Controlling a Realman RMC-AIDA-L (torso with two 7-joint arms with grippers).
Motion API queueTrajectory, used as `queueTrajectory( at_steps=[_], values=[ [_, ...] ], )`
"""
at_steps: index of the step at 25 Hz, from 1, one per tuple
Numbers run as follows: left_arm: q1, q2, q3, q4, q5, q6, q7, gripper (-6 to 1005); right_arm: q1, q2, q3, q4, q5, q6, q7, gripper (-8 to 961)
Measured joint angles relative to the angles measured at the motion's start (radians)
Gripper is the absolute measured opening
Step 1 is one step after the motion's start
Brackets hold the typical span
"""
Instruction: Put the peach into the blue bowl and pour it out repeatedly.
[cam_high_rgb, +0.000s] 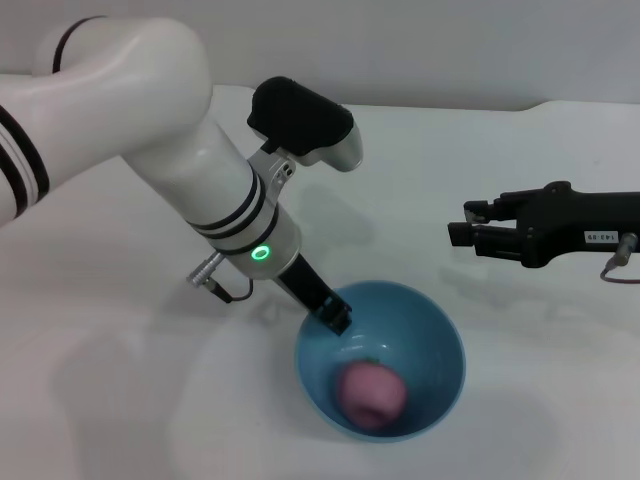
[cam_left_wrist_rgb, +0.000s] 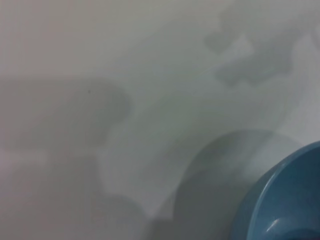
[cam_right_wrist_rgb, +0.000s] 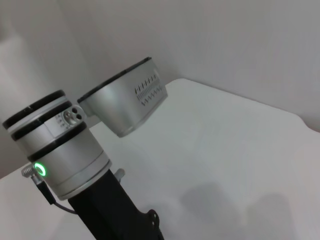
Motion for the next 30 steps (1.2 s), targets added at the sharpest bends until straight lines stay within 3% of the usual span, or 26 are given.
queueTrajectory(
  at_steps=[2,9,18,24,25,26,30],
  values=[
    [0.001,0.002,-0.005,0.012,-0.003,0.000,0.000,101,-0.002,0.000,0.000,0.004,0.000,0.000,0.000,404],
    [0.011,0.014,-0.108,0.052,0.000,0.001,0.018,409,-0.008,0.000,0.009,0.016,0.001,0.002,-0.001,404],
    [0.111,0.017,-0.527,0.040,-0.118,-0.014,0.243,766,-0.028,-0.004,0.011,0.086,0.050,0.117,-0.003,404],
    [0.209,0.021,-0.732,0.033,-0.324,0.002,0.396,772,-0.066,-0.007,0.040,0.155,0.219,0.163,-0.103,404],
    [0.259,0.021,-0.815,-0.002,-0.485,0.004,0.485,772,-0.069,-0.007,0.057,0.182,0.262,0.167,-0.123,404],
    [0.259,0.021,-0.815,-0.002,-0.485,0.004,0.485,771,-0.071,-0.008,0.077,0.212,0.311,0.171,-0.145,404],
    [0.325,0.025,-0.992,-0.148,-0.776,0.029,0.651,768,-0.073,-0.010,0.203,0.375,0.513,0.175,-0.223,404]
  ],
)
